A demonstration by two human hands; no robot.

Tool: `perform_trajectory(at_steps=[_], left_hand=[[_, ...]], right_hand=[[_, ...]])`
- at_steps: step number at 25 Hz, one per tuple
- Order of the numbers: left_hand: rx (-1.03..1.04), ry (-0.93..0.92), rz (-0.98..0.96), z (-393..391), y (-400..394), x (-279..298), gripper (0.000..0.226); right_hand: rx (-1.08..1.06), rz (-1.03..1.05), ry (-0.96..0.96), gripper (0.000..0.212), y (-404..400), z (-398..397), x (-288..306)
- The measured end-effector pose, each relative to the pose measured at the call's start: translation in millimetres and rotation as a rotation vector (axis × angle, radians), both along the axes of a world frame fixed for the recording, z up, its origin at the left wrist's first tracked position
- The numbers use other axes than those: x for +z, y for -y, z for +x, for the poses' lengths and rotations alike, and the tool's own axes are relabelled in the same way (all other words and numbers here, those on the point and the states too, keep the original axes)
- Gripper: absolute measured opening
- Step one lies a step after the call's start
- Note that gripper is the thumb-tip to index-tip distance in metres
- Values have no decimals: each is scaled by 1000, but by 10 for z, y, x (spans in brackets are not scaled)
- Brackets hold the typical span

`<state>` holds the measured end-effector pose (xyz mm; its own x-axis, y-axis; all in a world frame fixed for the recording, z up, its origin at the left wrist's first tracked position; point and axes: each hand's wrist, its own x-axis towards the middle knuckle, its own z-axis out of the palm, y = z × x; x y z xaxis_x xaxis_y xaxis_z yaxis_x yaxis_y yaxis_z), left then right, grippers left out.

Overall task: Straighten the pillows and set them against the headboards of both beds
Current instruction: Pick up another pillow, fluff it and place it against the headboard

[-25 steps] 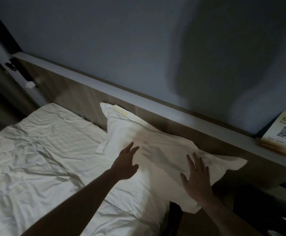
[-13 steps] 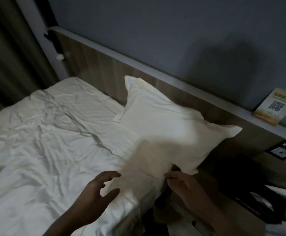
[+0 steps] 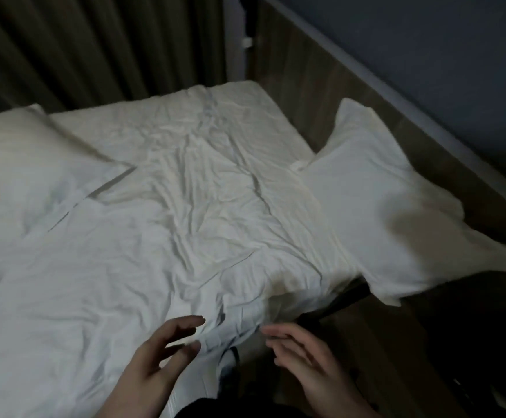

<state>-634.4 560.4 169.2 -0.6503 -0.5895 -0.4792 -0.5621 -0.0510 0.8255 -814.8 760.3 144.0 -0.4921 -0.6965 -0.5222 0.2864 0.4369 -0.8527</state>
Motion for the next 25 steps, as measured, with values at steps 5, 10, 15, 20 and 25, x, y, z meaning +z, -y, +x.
perform_trajectory(at_steps=[5, 10, 15, 20, 25], left_hand=[[161, 76, 13, 743, -525, -13, 40], [285, 25, -11, 1427, -884, 90, 51], [355, -33, -3, 1966, -938, 63, 54], [422, -46, -20, 2892, -679, 20, 43], [476, -20, -43, 4316, -350, -78, 61]], right_hand=[[104, -31, 4, 50, -262, 313, -200], [250, 52, -4, 21, -448, 797, -254], [333, -46, -111, 57, -128, 1280, -8], [353, -122, -138, 52, 375, 2170, 43], [427, -127, -119, 56, 797, 3521, 6]])
